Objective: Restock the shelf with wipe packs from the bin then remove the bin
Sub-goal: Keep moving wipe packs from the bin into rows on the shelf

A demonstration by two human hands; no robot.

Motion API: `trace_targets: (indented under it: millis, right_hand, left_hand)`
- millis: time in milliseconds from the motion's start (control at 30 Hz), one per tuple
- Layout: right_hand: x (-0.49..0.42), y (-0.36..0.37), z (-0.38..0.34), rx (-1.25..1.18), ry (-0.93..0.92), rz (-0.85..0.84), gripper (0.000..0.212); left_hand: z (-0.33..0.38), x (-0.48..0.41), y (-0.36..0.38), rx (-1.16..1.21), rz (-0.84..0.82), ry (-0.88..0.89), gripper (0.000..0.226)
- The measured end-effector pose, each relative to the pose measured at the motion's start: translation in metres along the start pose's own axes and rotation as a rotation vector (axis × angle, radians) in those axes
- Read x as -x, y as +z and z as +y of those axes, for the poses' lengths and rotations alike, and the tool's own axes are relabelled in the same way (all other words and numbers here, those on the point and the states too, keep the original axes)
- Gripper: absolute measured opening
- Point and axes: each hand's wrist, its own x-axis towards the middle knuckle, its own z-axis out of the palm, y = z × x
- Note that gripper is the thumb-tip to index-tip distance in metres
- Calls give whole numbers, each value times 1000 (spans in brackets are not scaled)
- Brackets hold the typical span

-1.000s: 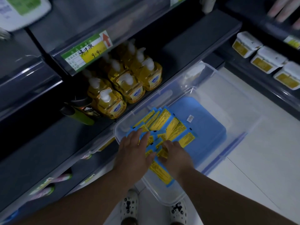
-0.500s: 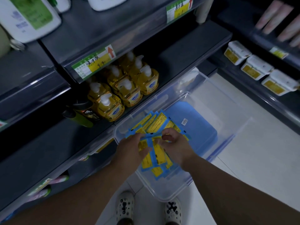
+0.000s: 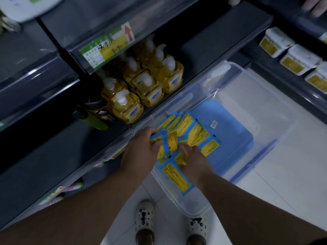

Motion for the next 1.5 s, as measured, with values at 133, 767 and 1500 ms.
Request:
trace_targets:
  millis: [133, 767, 1500]
  right_hand:
    - [-1, 4, -5, -40, 30, 47, 60]
    - [57, -76, -36, -200, 135, 237, 27]
    - [271, -192, -207, -914, -186, 752, 25]
  left_hand:
    - [-1, -2, -2, 20, 15, 8, 22]
    - [42, 8, -57, 89, 13, 151, 45]
    - [163, 163, -276, -28, 143, 270, 87]
